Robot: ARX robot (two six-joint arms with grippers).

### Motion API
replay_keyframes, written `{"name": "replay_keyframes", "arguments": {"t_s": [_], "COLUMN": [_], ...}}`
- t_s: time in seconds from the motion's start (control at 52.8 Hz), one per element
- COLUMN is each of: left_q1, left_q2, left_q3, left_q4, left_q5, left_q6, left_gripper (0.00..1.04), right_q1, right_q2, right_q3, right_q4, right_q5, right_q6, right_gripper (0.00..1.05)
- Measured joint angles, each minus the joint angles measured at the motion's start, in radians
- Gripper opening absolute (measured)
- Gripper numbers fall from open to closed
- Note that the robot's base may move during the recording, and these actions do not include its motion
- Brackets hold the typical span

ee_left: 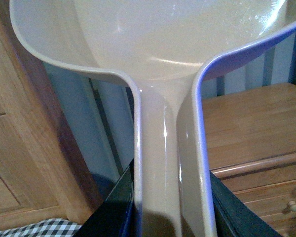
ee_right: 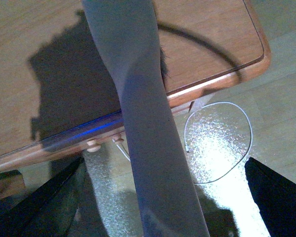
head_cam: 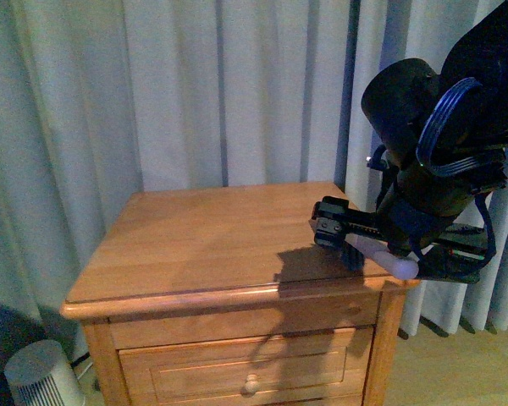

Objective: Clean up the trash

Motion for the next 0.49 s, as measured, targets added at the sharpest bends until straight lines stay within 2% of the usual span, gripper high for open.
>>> {"name": "replay_keyframes", "arguments": {"t_s": [0.095, 0.398, 0.492], "left_q1": [0.0, 0.0, 0.0], "left_q2": [0.0, 0.0, 0.0], "left_q3": [0.0, 0.0, 0.0], "left_q4": [0.0, 0.0, 0.0], "left_q5": [0.0, 0.0, 0.0], "left_q6": [0.0, 0.0, 0.0], "left_gripper": [0.26, 0.26, 0.26], "right_q1": [-0.002, -0.008, -0.01], "right_q2": [0.004, 0.004, 0.004], "right_q3": [0.0, 0.0, 0.0], "right_q4": [0.001, 0.007, 0.008], "right_q5": [0.002, 0.005, 0.005], "right_q6": [0.0, -0.003, -0.009], "right_gripper": [0.95, 0.54, 0.39]}}
